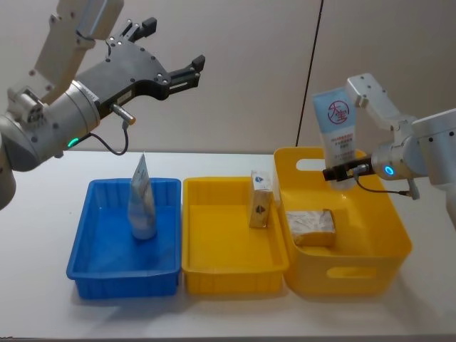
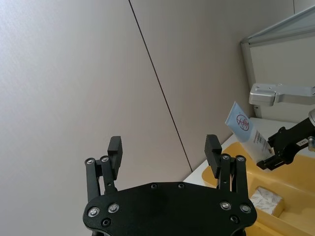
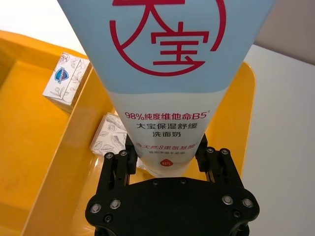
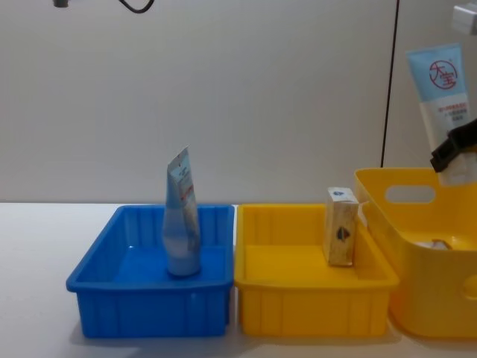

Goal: Bimanual collaborative sorting of washing and personal care products

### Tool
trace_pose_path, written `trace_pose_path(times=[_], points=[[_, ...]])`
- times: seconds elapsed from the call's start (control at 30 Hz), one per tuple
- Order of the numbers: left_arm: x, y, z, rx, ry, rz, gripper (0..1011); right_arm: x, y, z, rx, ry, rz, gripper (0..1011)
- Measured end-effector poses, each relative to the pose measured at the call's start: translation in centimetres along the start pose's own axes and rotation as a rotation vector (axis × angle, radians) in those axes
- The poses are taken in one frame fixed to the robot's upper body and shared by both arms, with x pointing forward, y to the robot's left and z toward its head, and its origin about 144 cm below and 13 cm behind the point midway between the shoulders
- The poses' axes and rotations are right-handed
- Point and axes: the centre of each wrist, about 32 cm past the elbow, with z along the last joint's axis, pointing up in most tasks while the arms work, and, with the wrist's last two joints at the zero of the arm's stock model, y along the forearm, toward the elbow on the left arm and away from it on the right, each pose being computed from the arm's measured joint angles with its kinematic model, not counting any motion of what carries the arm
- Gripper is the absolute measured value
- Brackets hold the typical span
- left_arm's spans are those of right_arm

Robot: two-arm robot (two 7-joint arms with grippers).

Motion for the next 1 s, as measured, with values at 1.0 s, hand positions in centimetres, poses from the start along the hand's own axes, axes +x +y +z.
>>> trace_pose_path(times=[1.0], points=[[0.0, 0.0, 0.0, 0.0, 0.0, 0.0, 1001, 0.36, 0.46, 0.03, -0.024, 0.016, 0.0, 832]])
